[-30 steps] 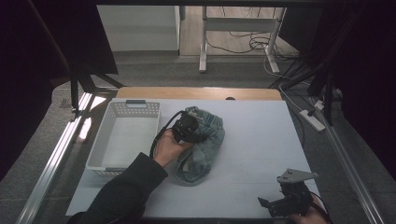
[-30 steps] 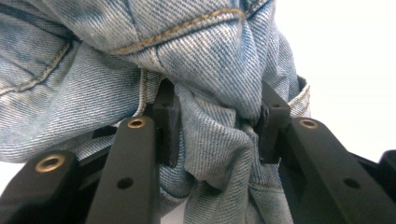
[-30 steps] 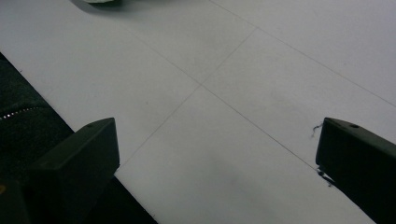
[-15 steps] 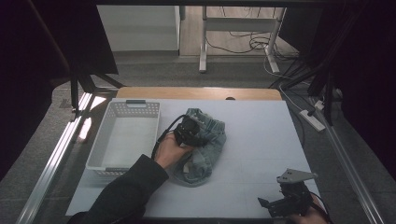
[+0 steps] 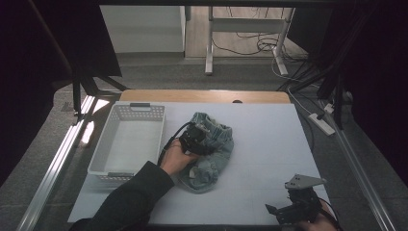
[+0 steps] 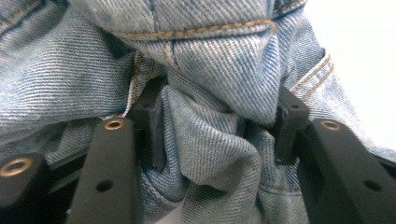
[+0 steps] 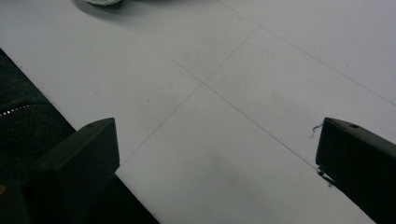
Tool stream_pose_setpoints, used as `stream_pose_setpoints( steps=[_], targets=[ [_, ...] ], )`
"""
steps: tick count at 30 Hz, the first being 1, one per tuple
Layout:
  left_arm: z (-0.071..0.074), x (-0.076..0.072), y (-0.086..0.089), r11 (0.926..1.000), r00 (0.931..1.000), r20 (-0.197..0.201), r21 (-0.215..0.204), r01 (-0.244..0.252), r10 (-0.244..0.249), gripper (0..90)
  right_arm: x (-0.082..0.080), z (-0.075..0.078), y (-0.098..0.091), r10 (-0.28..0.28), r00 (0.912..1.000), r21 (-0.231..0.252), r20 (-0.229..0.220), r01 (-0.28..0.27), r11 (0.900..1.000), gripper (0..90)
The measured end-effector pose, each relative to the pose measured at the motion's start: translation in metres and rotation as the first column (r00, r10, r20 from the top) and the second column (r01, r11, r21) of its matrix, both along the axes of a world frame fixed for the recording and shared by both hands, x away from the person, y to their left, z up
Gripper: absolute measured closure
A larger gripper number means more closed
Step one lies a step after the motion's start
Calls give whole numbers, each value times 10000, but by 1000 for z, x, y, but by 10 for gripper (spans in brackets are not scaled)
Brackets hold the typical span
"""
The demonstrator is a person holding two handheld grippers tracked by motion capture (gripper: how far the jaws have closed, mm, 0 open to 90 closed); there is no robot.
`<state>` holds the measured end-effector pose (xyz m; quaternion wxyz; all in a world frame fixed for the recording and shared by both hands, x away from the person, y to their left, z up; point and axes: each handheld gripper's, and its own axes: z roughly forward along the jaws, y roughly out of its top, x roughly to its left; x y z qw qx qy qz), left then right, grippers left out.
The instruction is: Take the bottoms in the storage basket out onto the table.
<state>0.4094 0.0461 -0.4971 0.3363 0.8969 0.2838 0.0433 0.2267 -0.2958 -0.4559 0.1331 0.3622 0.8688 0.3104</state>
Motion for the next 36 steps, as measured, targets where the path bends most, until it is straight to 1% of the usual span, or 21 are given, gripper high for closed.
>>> stream_pose_setpoints(
  steps=[3,4,12,20,24,28,31,36],
  targets=[
    [-3,-1,0,10000,9999,102,-48,72,-72,458,0,0,0,22,10000,-40,-19,-22,10000,1],
    [-4,-1,0,9999,9998,165,41,141,-142,447,0,0,0,19,10000,-24,-11,-19,10000,1],
    [-6,-3,-3,10000,9998,209,53,58,-59,411,0,0,1,71,10000,-117,-46,-72,9999,1],
    [-7,-2,-3,9999,9999,106,-123,45,-44,387,0,0,1,87,10000,-121,-44,-88,9999,1],
    [-6,-1,-2,9995,9999,-71,-291,134,-136,342,0,0,1,82,10000,-70,-30,-83,9999,1],
    [-5,-1,-3,9993,9997,-159,-341,154,-160,315,0,0,1,73,10000,-56,-36,-73,10000,1],
    [-4,-2,-4,9996,9997,-183,-202,174,-178,302,0,0,1,94,10000,-57,-25,-94,9999,1],
    [-2,-2,-5,9998,9996,-236,-129,181,-184,290,0,0,1,95,9999,-56,-36,-95,9999,1]
  ],
)
